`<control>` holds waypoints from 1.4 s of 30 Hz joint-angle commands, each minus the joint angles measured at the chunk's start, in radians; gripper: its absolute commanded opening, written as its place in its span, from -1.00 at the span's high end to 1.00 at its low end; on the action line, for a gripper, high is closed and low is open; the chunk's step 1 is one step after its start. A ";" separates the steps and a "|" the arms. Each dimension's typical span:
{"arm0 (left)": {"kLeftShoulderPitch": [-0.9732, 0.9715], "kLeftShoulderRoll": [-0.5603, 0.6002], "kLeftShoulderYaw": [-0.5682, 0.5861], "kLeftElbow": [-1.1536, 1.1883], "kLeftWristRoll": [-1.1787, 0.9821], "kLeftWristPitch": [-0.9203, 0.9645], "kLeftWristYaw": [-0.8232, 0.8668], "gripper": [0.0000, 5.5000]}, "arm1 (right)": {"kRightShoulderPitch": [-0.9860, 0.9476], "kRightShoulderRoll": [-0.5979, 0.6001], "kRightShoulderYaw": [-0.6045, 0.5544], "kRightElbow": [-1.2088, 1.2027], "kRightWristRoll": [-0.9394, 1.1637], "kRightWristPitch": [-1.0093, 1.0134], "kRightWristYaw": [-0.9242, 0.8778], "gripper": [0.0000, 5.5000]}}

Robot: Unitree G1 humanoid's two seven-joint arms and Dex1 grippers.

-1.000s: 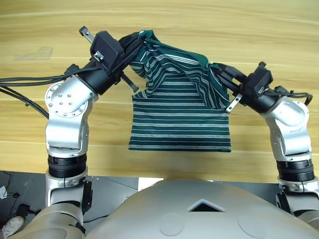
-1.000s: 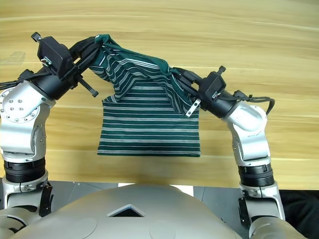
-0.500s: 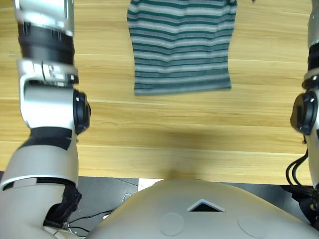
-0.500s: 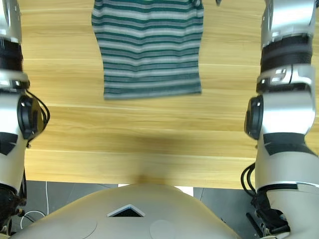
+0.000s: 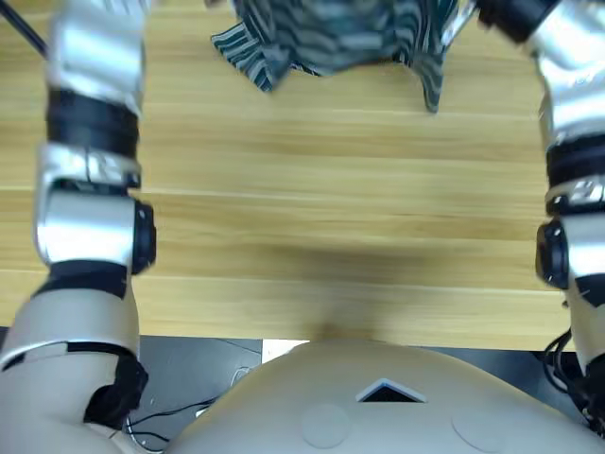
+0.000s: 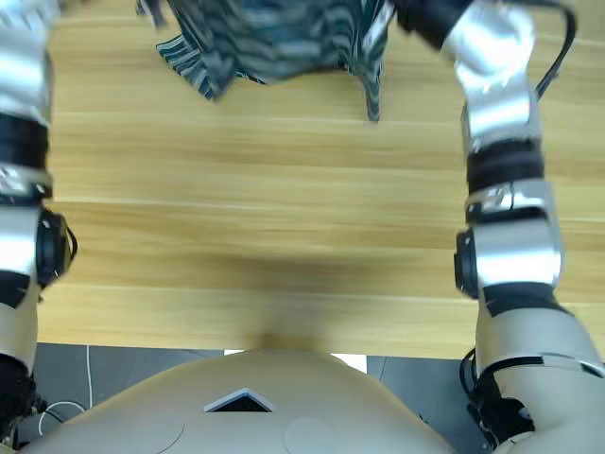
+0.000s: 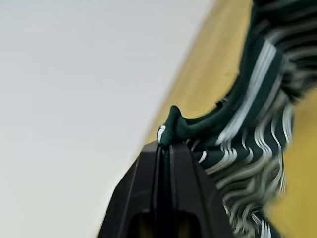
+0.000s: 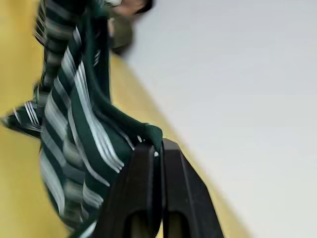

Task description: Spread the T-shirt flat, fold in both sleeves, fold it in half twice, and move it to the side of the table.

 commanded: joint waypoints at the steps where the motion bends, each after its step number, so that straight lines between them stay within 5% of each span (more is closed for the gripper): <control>1: 0.356 0.031 -0.015 -0.261 -0.045 0.072 -0.031 0.98 | 0.200 -0.041 -0.059 -0.234 0.094 0.108 0.044 1.00; 9: 0.501 0.108 0.071 -0.546 -0.053 0.163 -0.057 0.98 | 0.326 -0.047 -0.096 -0.379 0.172 0.208 0.114 1.00; 17: 0.828 0.330 0.069 -0.932 -0.015 0.177 -0.209 0.98 | 0.595 -0.174 0.070 -0.661 0.114 0.167 0.354 1.00; 27: 1.085 0.495 0.064 -0.988 0.016 0.012 -0.298 0.98 | 0.753 -0.154 0.186 -0.757 0.158 0.229 0.422 1.00; 33: 1.084 0.521 0.153 -0.934 -0.023 0.006 -0.298 0.56 | 0.797 -0.195 0.193 -0.795 0.204 0.262 0.480 1.00; 42: 1.158 0.536 0.320 -0.983 -0.421 0.095 -0.443 0.01 | 0.834 -0.290 0.081 -0.883 0.660 0.599 0.727 0.33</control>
